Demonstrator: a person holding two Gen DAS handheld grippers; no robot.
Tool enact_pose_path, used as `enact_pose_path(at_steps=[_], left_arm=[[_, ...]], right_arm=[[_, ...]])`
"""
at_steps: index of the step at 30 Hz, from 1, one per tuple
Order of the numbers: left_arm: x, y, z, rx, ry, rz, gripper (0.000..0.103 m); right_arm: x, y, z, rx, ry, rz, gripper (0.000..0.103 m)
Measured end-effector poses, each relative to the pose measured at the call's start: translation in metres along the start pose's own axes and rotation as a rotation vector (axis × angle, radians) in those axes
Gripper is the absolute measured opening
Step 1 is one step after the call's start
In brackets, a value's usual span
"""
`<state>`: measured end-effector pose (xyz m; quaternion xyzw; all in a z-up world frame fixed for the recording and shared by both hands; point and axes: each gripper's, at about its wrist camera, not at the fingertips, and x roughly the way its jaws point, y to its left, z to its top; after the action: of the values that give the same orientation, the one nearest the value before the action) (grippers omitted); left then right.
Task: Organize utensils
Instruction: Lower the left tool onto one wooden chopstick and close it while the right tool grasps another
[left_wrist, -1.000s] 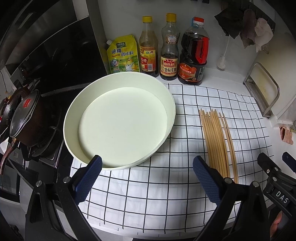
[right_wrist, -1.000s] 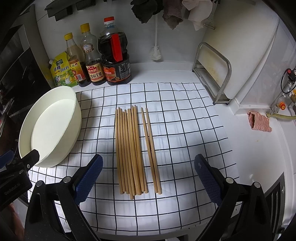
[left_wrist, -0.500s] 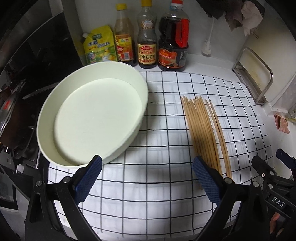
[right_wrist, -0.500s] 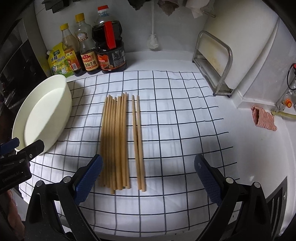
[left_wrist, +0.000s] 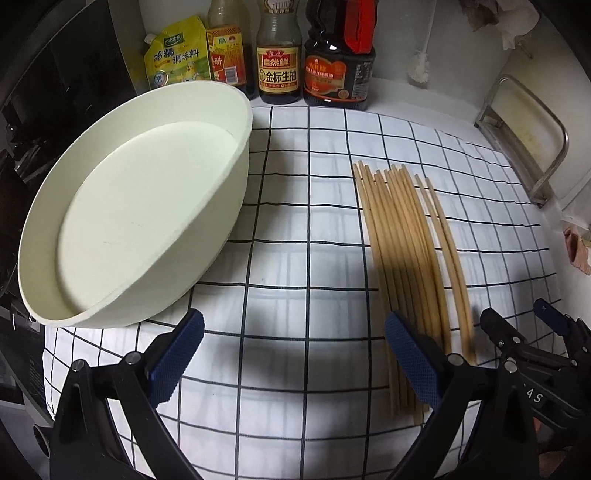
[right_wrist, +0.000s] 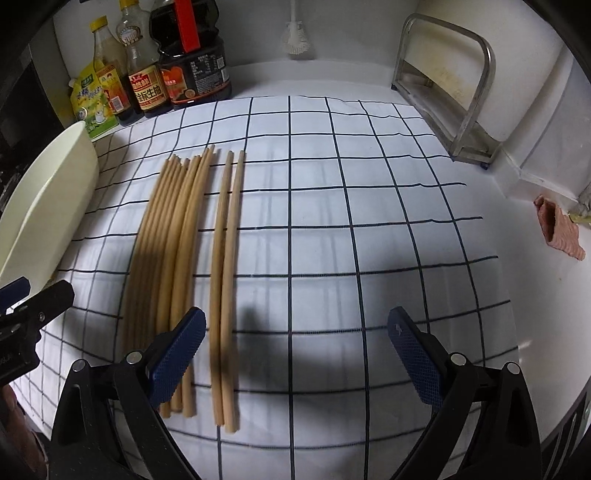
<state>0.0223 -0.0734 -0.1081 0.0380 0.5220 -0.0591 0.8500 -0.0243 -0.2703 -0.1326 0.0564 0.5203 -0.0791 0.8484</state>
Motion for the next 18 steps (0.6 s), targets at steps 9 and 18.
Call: enact_pose_path(at_steps=[9, 18], left_arm=[[0.021, -0.007, 0.0, 0.004, 0.022, 0.001, 0.097], [0.03, -0.009, 0.001, -0.011, 0.033, 0.001, 0.097]], right_arm=[[0.02, 0.005, 0.009, -0.052, -0.001, -0.03, 0.094], [0.025, 0.007, 0.007, -0.099, -0.007, -0.048, 0.094]])
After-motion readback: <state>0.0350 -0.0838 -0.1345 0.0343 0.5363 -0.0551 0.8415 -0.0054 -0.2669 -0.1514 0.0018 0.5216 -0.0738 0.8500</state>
